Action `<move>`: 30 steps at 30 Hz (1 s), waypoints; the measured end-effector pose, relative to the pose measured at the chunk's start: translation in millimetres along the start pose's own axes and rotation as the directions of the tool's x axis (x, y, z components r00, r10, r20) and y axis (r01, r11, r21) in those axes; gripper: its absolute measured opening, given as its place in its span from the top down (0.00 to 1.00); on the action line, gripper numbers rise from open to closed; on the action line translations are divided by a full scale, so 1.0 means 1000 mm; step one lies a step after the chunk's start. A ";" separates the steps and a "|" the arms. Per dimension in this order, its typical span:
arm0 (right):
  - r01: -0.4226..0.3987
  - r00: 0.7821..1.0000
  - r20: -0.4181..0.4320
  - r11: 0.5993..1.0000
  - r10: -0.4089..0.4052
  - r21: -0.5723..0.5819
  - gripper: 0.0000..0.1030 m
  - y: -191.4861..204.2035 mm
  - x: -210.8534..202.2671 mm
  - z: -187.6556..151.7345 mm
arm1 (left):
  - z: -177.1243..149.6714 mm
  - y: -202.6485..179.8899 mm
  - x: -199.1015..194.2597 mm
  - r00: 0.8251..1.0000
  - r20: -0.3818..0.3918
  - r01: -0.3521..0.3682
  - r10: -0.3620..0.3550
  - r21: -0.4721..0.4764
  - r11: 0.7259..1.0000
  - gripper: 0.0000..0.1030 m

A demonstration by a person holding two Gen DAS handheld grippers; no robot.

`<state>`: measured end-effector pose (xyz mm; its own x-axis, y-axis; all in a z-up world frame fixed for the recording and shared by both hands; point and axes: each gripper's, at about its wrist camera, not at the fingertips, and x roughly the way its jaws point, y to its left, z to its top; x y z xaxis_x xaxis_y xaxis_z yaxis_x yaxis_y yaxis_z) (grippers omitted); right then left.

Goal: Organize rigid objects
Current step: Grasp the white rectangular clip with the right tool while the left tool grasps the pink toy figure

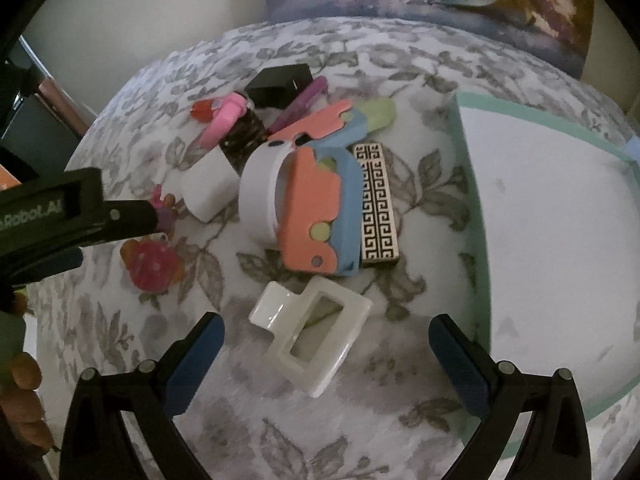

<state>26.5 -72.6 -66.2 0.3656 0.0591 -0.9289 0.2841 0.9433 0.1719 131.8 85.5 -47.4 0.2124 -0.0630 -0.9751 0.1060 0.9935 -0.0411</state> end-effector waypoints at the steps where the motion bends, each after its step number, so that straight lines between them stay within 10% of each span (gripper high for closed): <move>1: -0.005 1.000 0.000 1.000 0.005 0.001 0.00 0.000 0.001 0.000 | 0.000 -0.001 0.002 1.000 -0.004 0.001 -0.001 0.001 1.000 0.00; 14: 0.017 1.000 -0.003 1.000 -0.017 -0.011 0.17 -0.003 0.007 -0.001 | -0.003 -0.019 0.026 0.999 -0.033 -0.015 0.017 0.053 0.998 0.01; 20: 0.043 0.999 0.008 0.999 -0.043 -0.023 0.27 -0.003 0.006 -0.001 | -0.008 -0.027 0.037 0.998 -0.053 -0.028 0.032 0.075 0.997 0.24; 22: 0.052 0.999 0.011 0.998 -0.052 -0.022 0.31 -0.004 0.006 -0.001 | -0.010 -0.030 0.042 0.998 -0.058 -0.026 0.030 0.077 0.997 0.46; 30: 0.031 0.999 0.034 1.000 -0.031 0.001 0.42 -0.019 -0.001 -0.003 | -0.015 -0.036 0.048 0.999 -0.029 -0.033 0.036 0.085 0.996 0.56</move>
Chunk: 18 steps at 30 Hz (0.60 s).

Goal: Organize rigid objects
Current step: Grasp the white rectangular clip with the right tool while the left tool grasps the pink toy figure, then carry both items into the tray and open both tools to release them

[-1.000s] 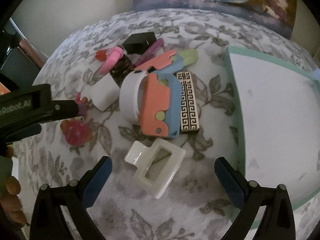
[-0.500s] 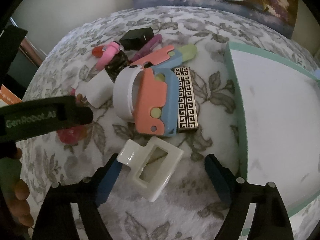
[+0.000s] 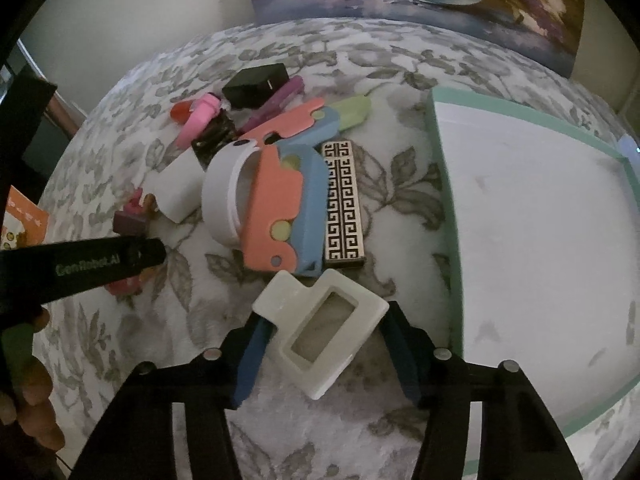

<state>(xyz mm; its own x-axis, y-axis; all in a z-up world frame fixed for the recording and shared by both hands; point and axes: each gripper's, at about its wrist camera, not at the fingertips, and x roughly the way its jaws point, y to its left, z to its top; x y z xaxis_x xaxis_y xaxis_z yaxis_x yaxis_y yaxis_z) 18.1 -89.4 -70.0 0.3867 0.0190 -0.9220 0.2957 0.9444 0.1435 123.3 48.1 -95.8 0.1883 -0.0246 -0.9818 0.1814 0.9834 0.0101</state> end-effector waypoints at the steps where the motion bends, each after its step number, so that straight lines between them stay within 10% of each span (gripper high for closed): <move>1: -0.008 1.000 0.001 1.000 0.008 0.002 0.42 -0.002 -0.001 0.000 | -0.001 -0.001 0.001 1.000 0.001 -0.001 0.001 0.002 1.000 0.56; 18: -0.169 0.983 0.094 0.978 0.158 0.125 0.43 -0.020 -0.044 0.012 | -0.003 -0.006 -0.091 0.973 0.230 0.001 0.002 -0.012 1.000 0.56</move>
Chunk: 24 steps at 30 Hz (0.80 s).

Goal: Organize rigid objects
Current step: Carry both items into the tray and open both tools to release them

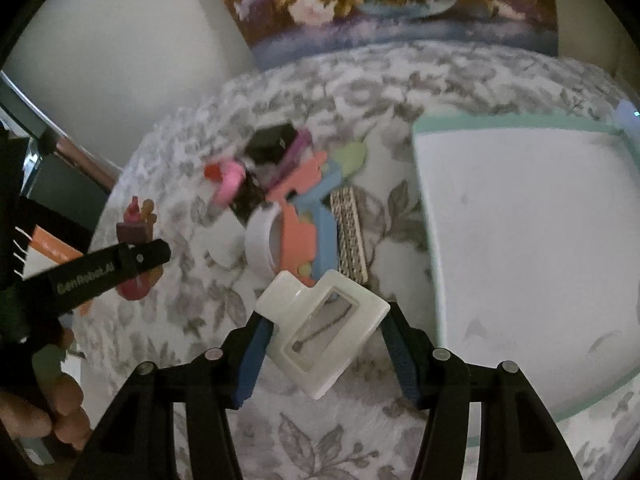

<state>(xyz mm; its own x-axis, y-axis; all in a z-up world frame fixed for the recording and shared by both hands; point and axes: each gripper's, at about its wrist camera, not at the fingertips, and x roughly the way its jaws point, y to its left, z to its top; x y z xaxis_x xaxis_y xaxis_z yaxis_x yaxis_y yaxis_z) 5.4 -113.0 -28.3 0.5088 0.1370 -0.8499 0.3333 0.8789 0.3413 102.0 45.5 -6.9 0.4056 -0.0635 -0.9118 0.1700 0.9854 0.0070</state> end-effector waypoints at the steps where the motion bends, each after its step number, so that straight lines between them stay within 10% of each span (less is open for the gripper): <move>1: 0.010 1.000 0.018 1.000 -0.010 -0.001 0.43 -0.001 -0.007 0.002 | 0.002 0.000 -0.005 1.000 0.016 -0.002 0.001 0.007 1.000 0.56; 24: 0.190 0.971 0.071 0.920 -0.227 0.343 0.43 -0.167 -0.064 0.014 | -0.048 -0.168 -0.035 0.993 0.016 0.101 -0.114 0.340 0.935 0.56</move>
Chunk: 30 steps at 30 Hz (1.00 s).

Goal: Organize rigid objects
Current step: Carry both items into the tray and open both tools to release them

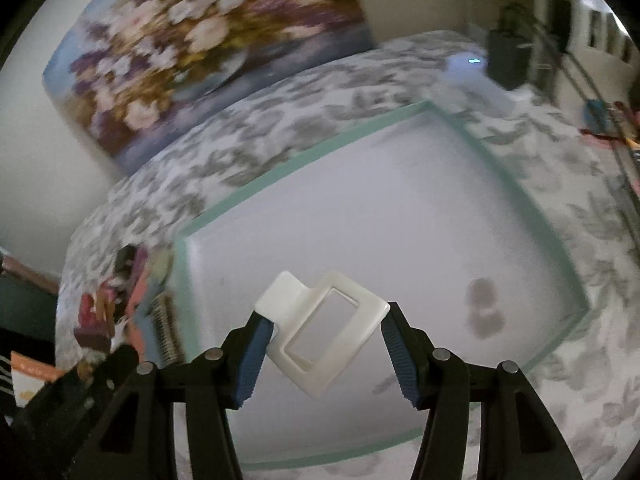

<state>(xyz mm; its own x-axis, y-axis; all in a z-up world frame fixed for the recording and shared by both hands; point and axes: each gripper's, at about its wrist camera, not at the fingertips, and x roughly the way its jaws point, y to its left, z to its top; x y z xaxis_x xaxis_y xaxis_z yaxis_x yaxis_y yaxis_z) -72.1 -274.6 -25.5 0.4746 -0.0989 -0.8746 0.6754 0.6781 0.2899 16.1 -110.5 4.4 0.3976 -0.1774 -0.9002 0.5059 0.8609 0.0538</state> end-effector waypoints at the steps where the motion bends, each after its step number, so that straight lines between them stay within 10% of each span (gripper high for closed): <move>1: 0.009 1.000 0.006 1.000 -0.010 0.006 0.43 -0.007 -0.001 0.002 | 0.000 -0.006 0.001 1.000 -0.002 0.005 -0.005 0.010 1.000 0.56; 30: 0.122 0.992 -0.005 0.992 -0.122 0.013 0.42 -0.044 0.008 0.008 | -0.001 -0.074 0.044 0.999 -0.019 0.035 -0.032 0.180 0.983 0.56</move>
<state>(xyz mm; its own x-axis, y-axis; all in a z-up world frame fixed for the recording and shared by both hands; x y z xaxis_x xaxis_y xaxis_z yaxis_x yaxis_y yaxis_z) -93.4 -310.7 -42.4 0.3854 -0.1771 -0.9056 0.7355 0.6517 0.1856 -4.8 -181.2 -39.8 0.3664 -0.1961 -0.9096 0.6489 0.7544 0.0988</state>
